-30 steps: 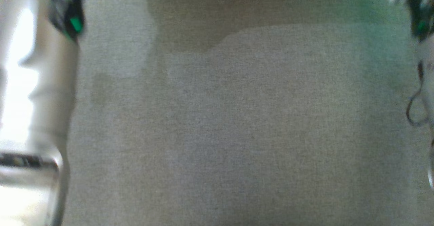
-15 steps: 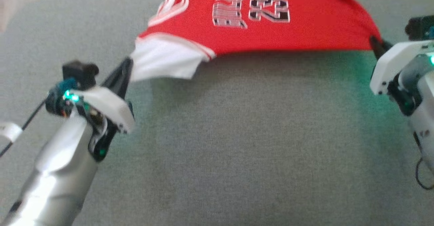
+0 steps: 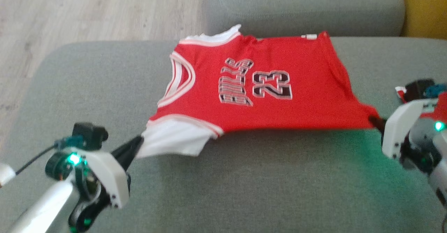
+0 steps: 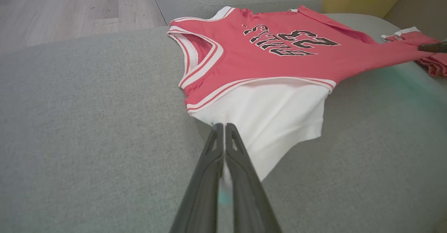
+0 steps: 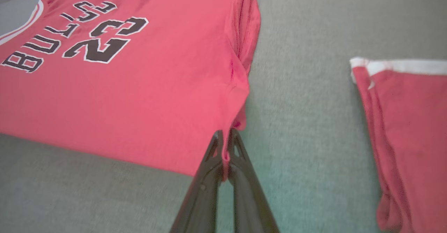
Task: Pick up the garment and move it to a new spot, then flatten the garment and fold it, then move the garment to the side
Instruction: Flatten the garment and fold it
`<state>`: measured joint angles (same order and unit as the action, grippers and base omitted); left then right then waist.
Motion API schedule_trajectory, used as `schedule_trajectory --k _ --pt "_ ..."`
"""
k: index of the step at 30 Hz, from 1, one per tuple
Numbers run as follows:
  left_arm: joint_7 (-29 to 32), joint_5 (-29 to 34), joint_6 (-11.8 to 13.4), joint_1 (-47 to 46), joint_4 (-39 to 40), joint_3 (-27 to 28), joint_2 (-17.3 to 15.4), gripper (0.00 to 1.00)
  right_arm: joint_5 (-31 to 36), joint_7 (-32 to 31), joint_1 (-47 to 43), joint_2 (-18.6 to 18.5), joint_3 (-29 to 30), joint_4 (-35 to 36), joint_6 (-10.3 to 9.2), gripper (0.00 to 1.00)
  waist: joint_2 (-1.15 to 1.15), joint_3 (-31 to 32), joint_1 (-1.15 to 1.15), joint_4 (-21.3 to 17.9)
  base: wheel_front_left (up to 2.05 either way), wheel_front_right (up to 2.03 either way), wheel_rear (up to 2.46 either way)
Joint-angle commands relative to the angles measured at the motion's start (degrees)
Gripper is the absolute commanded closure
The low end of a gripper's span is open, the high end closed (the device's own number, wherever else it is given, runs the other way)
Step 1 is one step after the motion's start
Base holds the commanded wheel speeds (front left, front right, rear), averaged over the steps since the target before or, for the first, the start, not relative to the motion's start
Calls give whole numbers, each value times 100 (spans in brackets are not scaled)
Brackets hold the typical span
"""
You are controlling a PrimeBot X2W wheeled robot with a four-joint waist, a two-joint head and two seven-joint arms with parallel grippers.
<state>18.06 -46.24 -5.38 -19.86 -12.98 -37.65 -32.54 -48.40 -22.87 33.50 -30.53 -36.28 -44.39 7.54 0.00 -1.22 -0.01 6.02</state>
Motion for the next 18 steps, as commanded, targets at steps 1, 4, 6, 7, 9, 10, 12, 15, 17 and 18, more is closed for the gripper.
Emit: schedule_trajectory --k 1,4,6,7,9,10,12,15,17,18 --pt "48 -51 90 -143 266 283 -357 100 -115 -68 -79 -238 -38 195 -5 100 0 138 1 -9 0 0 0" --pt "226 -132 316 183 822 306 -553 100 -429 -338 -420 -361 -102 548 -5 100 0 227 1 -28 0 0 0" --pt "291 -169 436 354 1110 306 -619 100 -596 -407 -598 -417 -74 760 -5 100 0 241 1 -45 0 0 0" --pt "314 -177 493 422 1219 302 -640 100 -646 -418 -667 -444 -63 850 -5 100 0 246 1 -54 0 0 0" --pt "319 -142 587 491 1371 302 -677 100 -687 -415 -754 -484 -32 995 -5 100 0 244 1 -76 0 0 0" --pt "314 -109 625 494 1416 304 -690 100 -693 -410 -776 -498 -6 1050 -5 100 0 235 1 -83 0 0 0" --pt "305 -44 683 447 1460 308 -693 100 -704 -405 -777 -503 72 1114 -5 100 0 210 1 -96 0 0 0" --pt "319 -6 716 271 1462 336 -645 100 -672 -424 -683 -481 188 1178 -5 100 0 86 1 -115 0 0 0" --pt "344 34 706 88 1411 343 -604 100 -616 -413 -571 -443 259 1235 -5 100 0 -29 1 -125 0 0 0" --pt "361 50 694 -15 1371 344 -575 100 -596 -413 -509 -417 293 1258 -5 100 0 -90 1 -133 0 0 0"
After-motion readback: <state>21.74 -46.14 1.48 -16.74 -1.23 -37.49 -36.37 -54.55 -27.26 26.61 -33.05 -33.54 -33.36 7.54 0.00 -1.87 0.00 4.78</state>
